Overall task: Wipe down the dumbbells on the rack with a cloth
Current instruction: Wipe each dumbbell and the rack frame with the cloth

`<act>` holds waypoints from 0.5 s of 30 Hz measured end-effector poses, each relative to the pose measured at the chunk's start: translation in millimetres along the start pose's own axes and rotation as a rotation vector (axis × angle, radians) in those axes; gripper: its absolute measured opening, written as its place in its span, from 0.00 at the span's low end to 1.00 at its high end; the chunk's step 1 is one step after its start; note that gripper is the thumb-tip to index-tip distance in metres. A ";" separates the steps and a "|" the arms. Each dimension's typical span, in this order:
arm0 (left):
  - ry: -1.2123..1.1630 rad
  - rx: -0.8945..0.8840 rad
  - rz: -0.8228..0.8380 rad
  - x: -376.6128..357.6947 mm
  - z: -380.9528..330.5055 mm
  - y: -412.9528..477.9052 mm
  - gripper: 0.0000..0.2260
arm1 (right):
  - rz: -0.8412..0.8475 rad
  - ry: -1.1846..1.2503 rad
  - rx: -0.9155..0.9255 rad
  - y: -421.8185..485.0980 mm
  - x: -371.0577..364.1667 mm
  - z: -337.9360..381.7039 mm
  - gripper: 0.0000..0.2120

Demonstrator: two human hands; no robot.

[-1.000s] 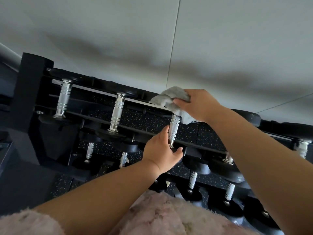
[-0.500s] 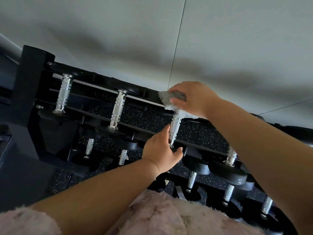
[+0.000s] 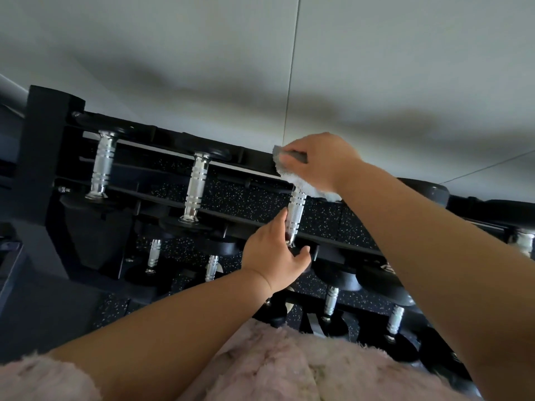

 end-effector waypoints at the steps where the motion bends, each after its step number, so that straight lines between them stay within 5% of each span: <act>1: 0.000 0.001 -0.004 -0.9 0.5 -0.1 0.41 | -0.030 0.043 -0.050 -7.1 1.4 -10.4 0.28; 9: -0.013 -0.024 -0.019 -1.4 1.5 0.8 0.41 | -0.471 0.586 -0.760 -91.9 -39.6 -80.9 0.26; 13: -0.006 -0.030 -0.006 -3.5 2.6 2.4 0.41 | -0.475 0.782 -0.936 -106.0 -57.5 -62.3 0.28; 15: 0.000 -0.028 -0.031 -3.4 4.4 3.0 0.40 | -0.317 0.773 -0.932 -102.6 -64.7 -49.8 0.29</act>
Point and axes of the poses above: each hand's wrist, its own y-axis towards the middle knuckle, its own x-axis out of the back of the hand, z = x × y, the point moved 8 cm from there along y, towards the middle knuckle, and after that the axes turned 1 degree about y, right-handed, at the moved point
